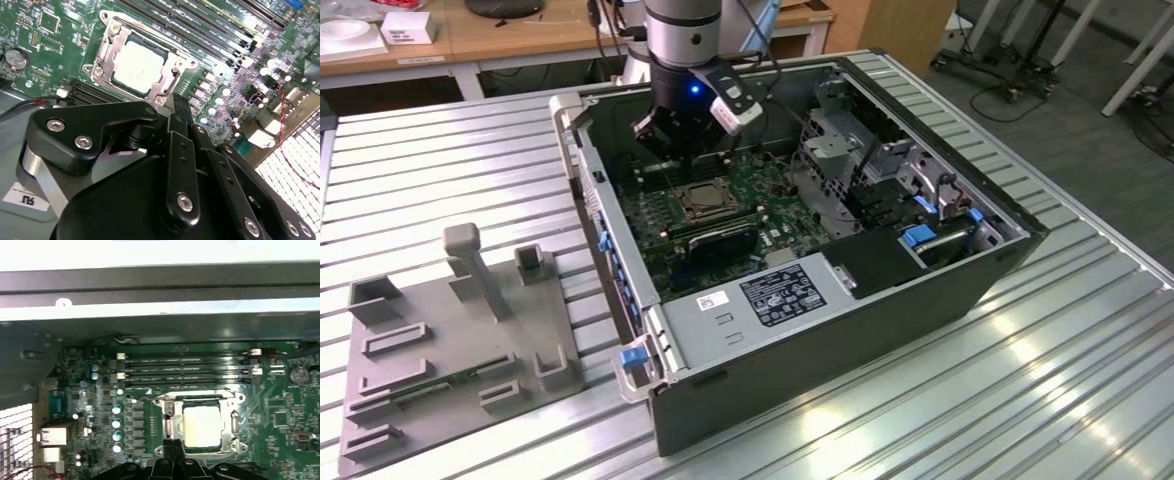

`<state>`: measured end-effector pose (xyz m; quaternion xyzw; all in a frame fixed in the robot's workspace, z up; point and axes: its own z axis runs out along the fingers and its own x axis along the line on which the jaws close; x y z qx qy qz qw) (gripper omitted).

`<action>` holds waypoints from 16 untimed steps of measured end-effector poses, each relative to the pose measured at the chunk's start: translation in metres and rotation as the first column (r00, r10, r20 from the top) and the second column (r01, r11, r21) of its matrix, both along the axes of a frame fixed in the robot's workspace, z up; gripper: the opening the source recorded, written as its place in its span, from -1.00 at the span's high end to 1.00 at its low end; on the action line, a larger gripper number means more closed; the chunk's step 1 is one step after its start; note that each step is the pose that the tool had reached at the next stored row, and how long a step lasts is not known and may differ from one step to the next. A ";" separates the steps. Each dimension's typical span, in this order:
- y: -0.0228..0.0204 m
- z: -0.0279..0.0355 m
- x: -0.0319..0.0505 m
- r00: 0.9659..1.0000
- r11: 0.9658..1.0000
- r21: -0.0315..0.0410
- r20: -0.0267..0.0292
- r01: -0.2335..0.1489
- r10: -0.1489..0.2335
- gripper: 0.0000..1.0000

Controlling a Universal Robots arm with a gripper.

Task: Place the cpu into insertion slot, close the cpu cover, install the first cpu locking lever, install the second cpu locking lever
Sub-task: 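Install the first cpu locking lever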

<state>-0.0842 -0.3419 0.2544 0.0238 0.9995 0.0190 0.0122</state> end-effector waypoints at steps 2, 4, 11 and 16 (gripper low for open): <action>0.0000 -0.0001 -0.0038 1.000 1.000 0.000 0.001 0.000 0.000 0.79; 0.0000 -0.0001 -0.0090 1.000 1.000 0.000 0.002 0.000 0.000 0.79; 0.0000 -0.0002 -0.0261 1.000 1.000 0.000 0.006 0.000 0.000 0.79; 0.0000 -0.0001 -0.0270 1.000 1.000 0.000 0.007 0.000 0.000 0.79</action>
